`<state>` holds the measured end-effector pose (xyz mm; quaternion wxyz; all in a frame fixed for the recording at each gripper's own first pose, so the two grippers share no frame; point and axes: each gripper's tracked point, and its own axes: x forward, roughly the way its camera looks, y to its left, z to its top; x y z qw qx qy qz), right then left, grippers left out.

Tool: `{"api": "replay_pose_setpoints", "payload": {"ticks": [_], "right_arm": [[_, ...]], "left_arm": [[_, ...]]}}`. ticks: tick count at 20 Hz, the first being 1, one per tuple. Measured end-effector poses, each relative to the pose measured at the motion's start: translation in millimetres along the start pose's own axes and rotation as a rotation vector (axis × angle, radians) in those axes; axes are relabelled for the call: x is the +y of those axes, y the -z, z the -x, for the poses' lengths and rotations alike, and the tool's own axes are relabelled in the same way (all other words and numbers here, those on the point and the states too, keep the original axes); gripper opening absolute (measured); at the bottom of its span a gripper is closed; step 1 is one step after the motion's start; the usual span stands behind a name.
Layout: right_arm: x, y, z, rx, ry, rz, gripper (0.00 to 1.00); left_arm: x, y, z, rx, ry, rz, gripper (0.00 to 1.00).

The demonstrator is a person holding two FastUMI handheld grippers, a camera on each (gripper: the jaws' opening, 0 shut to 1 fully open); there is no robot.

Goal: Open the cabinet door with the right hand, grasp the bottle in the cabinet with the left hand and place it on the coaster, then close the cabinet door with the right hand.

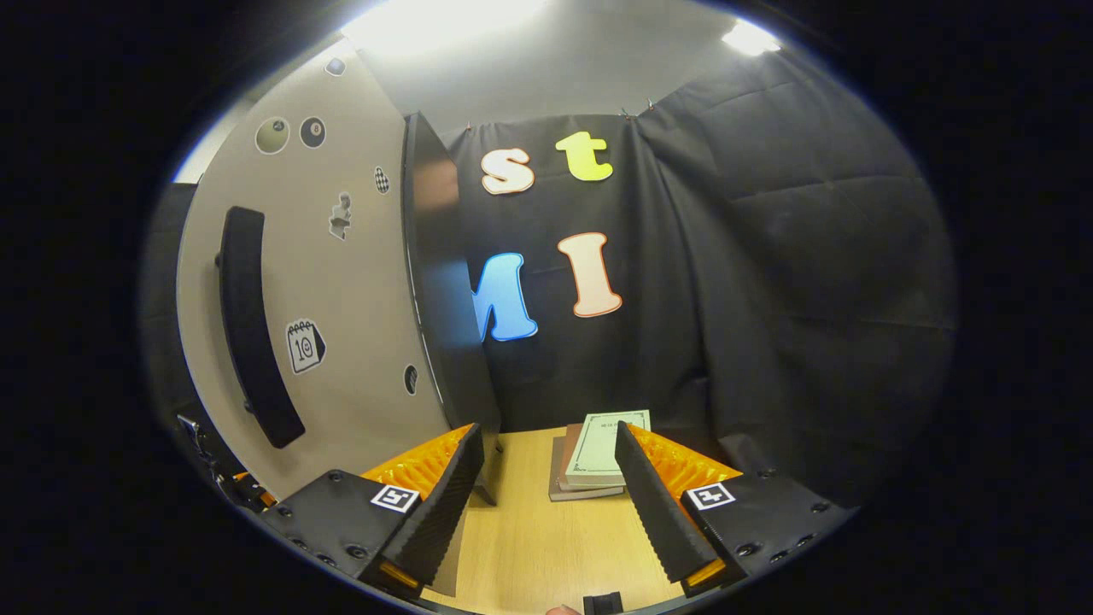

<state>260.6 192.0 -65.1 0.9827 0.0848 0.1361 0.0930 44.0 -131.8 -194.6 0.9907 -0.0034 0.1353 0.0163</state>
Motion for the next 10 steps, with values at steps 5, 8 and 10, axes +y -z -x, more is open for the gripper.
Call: {"api": "replay_pose_setpoints", "payload": {"ticks": [5, 8, 10], "right_arm": [[23, -19, -10, -0.037, -0.092, -0.033, 0.98], [41, -28, -12, -0.043, -0.134, -0.018, 0.98], [53, -35, -10, -0.046, -0.154, 0.001, 0.98]], "left_arm": [[12, -77, 25, -0.076, -0.013, -0.022, 0.84], [19, -112, 32, -0.109, -0.005, -0.004, 0.84], [24, -127, 31, -0.13, 0.001, 0.006, 0.83]]}}
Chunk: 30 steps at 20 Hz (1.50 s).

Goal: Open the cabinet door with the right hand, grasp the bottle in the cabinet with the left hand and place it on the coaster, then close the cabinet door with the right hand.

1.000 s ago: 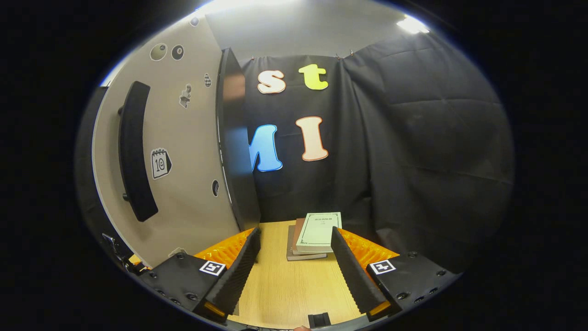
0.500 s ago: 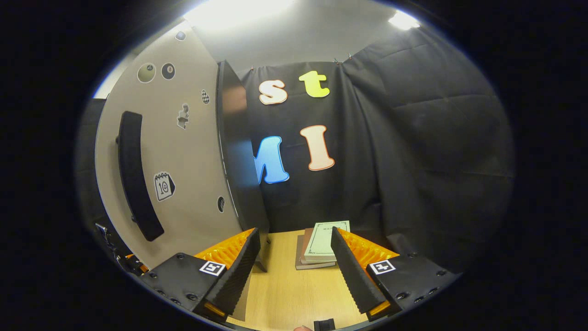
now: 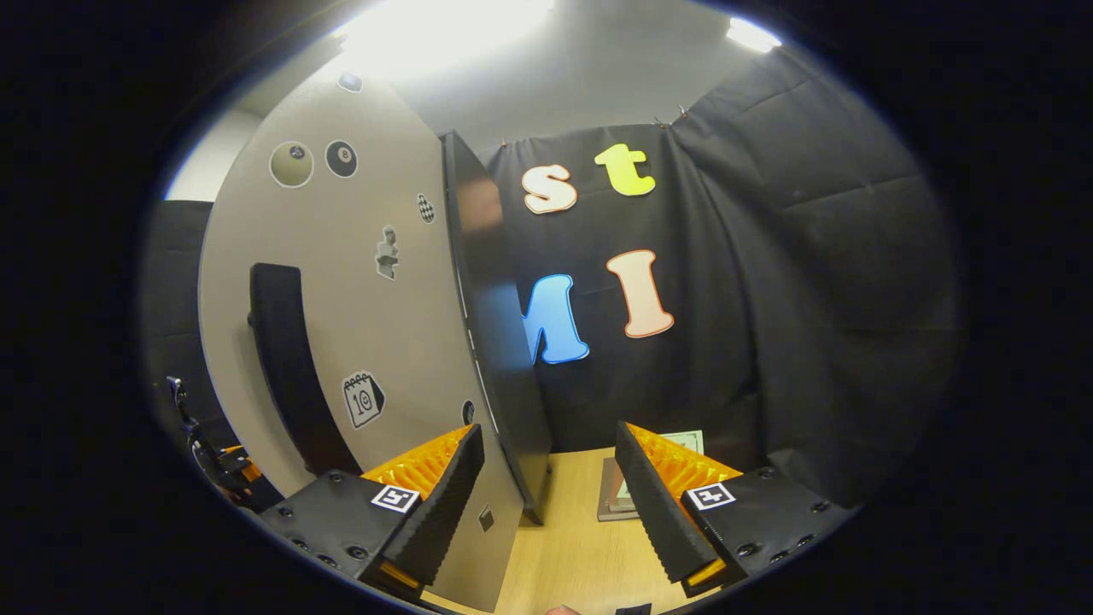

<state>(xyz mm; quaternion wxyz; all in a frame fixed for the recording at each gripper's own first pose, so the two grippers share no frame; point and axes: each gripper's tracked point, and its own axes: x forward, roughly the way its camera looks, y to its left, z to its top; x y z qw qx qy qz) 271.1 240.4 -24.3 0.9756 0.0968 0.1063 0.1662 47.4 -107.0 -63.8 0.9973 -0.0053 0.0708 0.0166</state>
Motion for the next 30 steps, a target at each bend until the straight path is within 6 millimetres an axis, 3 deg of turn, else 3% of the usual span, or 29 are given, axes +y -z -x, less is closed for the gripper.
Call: {"api": "replay_pose_setpoints", "payload": {"ticks": [2, 3, 4, 5, 6, 7, 10, 13, 19, 23, 30], "right_arm": [[18, -3, 2, 0.008, -0.027, 0.021, 0.98], [26, -3, 3, 0.014, -0.035, 0.032, 0.92], [29, -3, 3, 0.013, -0.015, 0.054, 0.98], [28, -5, 5, 0.008, 0.002, 0.074, 0.89], [28, -7, 7, 0.009, 0.024, 0.089, 0.89], [29, -6, 8, 0.009, 0.044, 0.096, 0.95], [40, -5, 7, 0.013, 0.072, 0.092, 0.96], [70, 4, 6, 0.021, 0.046, 0.081, 0.96], [120, 12, -9, 0.024, 0.011, 0.122, 0.96], [150, 20, -27, 0.031, -0.032, 0.13, 0.96], [204, 37, -63, 0.058, -0.121, 0.117, 0.96]], "left_arm": [[8, -12, -4, -0.031, 0.008, 0.001, 0.84], [12, -13, -7, -0.036, 0.013, -0.003, 0.83], [16, -13, -10, -0.037, 0.019, -0.007, 0.83], [22, -14, -13, -0.044, 0.024, -0.011, 0.83], [29, -15, -15, -0.049, 0.026, -0.012, 0.84], [35, -12, -19, -0.046, 0.032, -0.01, 0.83], [49, -7, -32, -0.033, 0.058, 0.016, 0.83], [70, -6, -43, -0.031, 0.069, 0.032, 0.83], [99, -1, -54, -0.027, 0.075, 0.057, 0.84], [119, 10, -65, -0.01, 0.062, 0.047, 0.85], [160, 10, -69, -0.012, 0.037, 0.045, 0.84]]}}
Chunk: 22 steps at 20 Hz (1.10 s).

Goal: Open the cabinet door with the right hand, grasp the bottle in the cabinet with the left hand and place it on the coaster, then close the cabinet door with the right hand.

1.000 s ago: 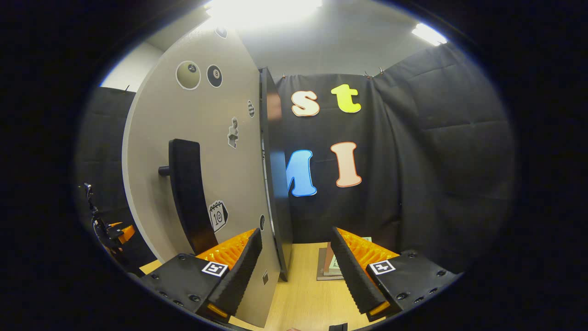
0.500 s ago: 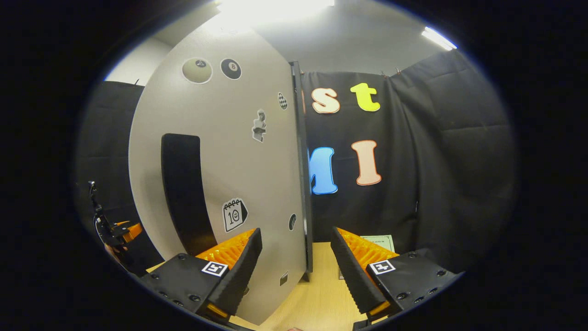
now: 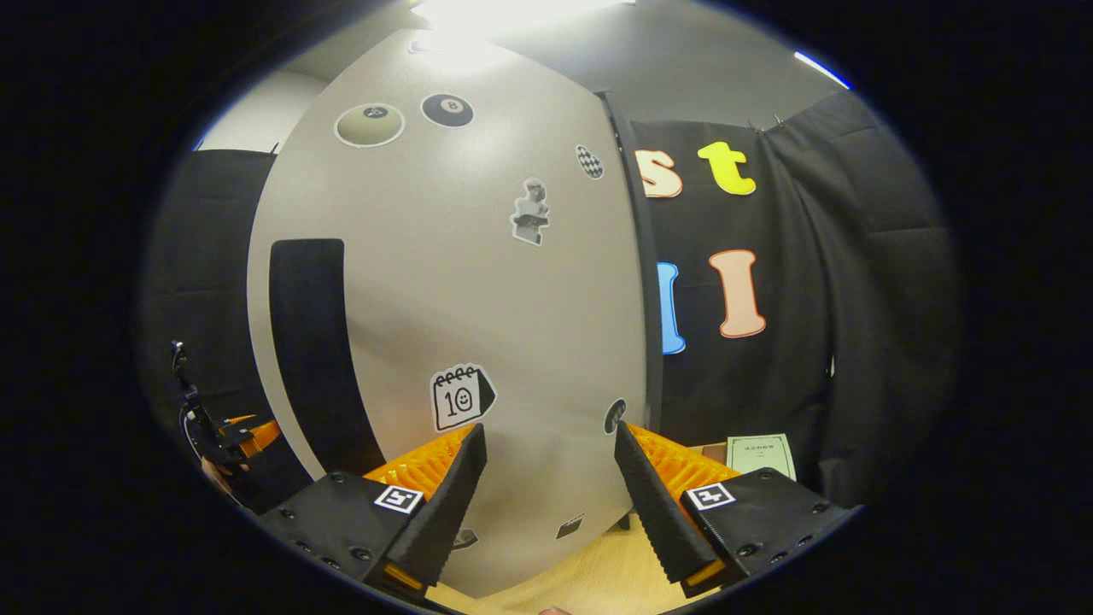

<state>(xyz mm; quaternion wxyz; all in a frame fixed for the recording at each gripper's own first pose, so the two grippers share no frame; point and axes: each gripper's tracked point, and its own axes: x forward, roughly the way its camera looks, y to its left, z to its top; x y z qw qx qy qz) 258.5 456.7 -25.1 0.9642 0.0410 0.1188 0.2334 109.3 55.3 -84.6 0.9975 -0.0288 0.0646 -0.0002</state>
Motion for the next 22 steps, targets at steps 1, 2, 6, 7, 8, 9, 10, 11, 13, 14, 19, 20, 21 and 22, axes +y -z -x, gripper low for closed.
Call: {"api": "replay_pose_setpoints", "payload": {"ticks": [1, 2, 6, 7, 8, 9, 10, 11, 13, 14, 19, 20, 21, 22], "right_arm": [[5, 5, -7, 0.006, -0.007, 0.005, 0.96], [12, 8, -15, 0.012, -0.015, 0.009, 0.96], [32, 21, -45, 0.031, -0.032, 0.041, 0.96], [41, 23, -50, 0.035, -0.039, 0.051, 0.96], [49, 28, -57, 0.044, -0.048, 0.058, 0.96], [55, 29, -65, 0.042, -0.052, 0.065, 0.96], [61, 30, -76, 0.042, -0.053, 0.073, 0.96], [66, 30, -82, 0.037, -0.051, 0.079, 0.96], [71, 32, -90, 0.022, -0.042, 0.081, 0.96], [71, 31, -95, 0.018, -0.037, 0.077, 0.96], [77, 36, -127, 0.005, -0.013, 0.046, 0.96], [77, 35, -131, 0.003, -0.006, 0.04, 0.96], [78, 35, -135, 0.001, 0.001, 0.035, 0.89], [79, 34, -140, -0.002, 0.004, 0.031, 0.89]], "left_arm": [[5, 3, -1, 0.002, -0.003, -0.003, 0.84], [12, 5, -1, 0.006, -0.008, -0.007, 0.84], [37, 15, 1, 0.028, -0.036, -0.02, 0.85], [36, 19, -1, 0.032, -0.046, -0.023, 0.85], [39, 21, -2, 0.033, -0.055, -0.025, 0.83], [48, 23, -2, 0.034, -0.064, -0.025, 0.84], [60, 23, 0, 0.036, -0.075, -0.025, 0.84], [75, 25, 7, 0.04, -0.086, -0.023, 0.84], [90, 28, 13, 0.049, -0.109, -0.019, 0.85], [95, 30, 14, 0.055, -0.119, -0.017, 0.85], [120, 38, 17, 0.073, -0.157, -0.014, 0.84], [122, 38, 17, 0.075, -0.159, -0.014, 0.85], [123, 38, 17, 0.075, -0.16, -0.015, 0.84], [123, 37, 16, 0.076, -0.161, -0.018, 0.84]]}}
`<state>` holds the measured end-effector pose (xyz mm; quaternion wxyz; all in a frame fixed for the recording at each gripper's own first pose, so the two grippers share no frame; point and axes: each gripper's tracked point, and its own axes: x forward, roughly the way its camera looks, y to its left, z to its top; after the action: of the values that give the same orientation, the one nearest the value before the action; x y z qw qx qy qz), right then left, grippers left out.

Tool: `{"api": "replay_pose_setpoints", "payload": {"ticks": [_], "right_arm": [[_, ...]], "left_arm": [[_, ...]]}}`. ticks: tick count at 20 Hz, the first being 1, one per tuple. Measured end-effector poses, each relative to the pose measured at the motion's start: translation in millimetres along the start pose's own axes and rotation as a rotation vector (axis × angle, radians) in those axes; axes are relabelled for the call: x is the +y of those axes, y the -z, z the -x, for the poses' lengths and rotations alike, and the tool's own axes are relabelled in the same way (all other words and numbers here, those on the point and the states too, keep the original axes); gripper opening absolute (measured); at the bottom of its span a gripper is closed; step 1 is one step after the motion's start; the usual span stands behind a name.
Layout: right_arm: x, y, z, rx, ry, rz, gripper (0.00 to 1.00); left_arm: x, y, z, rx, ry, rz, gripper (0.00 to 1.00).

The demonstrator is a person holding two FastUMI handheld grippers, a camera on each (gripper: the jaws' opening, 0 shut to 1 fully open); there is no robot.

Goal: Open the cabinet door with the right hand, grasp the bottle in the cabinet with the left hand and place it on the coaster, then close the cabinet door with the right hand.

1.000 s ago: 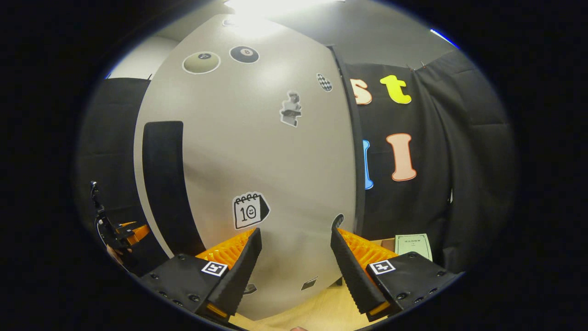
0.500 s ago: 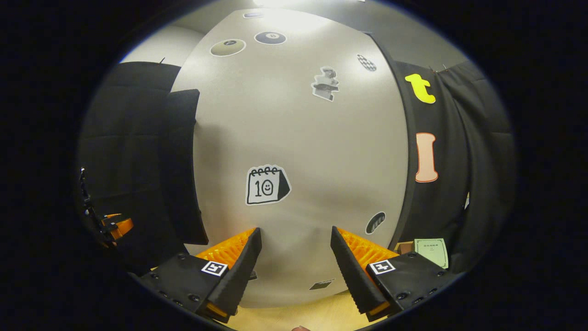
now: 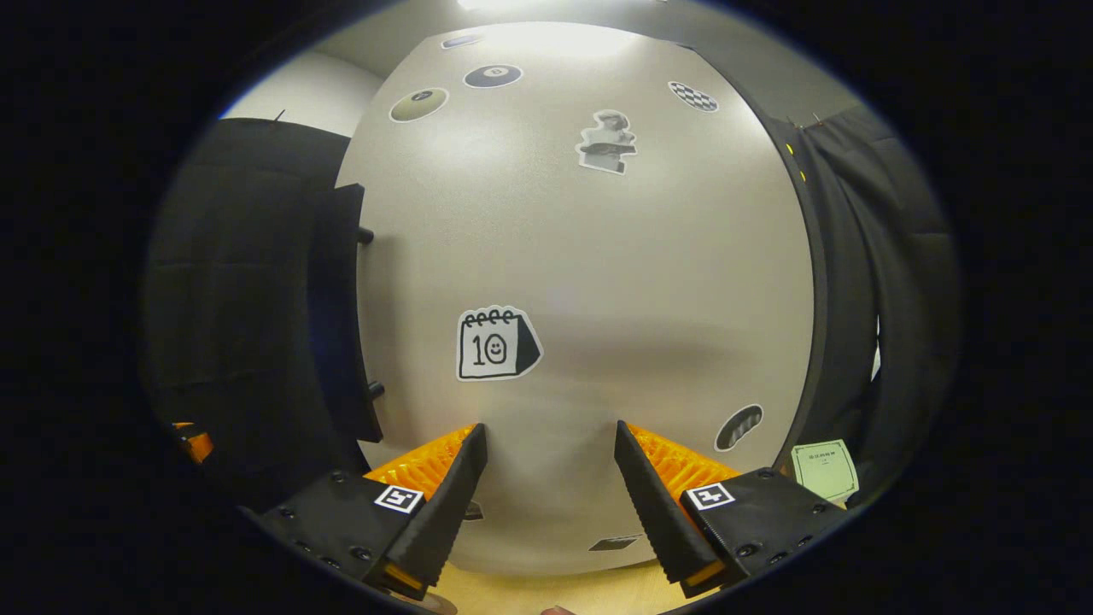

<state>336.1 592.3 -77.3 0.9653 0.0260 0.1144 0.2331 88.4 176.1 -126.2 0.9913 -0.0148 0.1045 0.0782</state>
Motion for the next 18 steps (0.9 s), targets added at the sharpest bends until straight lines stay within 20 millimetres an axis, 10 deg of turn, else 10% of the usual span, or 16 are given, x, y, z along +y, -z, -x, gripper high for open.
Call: {"api": "replay_pose_setpoints", "payload": {"ticks": [12, 18], "right_arm": [[11, -5, 2, -0.03, 0.031, -0.038, 0.96], [-15, -30, 58, -0.076, 0.016, 0.002, 0.96]], "left_arm": [[-28, -15, 2, -0.023, 0.047, -0.008, 0.85], [-62, -30, 16, -0.035, 0.073, -0.016, 0.84]]}}
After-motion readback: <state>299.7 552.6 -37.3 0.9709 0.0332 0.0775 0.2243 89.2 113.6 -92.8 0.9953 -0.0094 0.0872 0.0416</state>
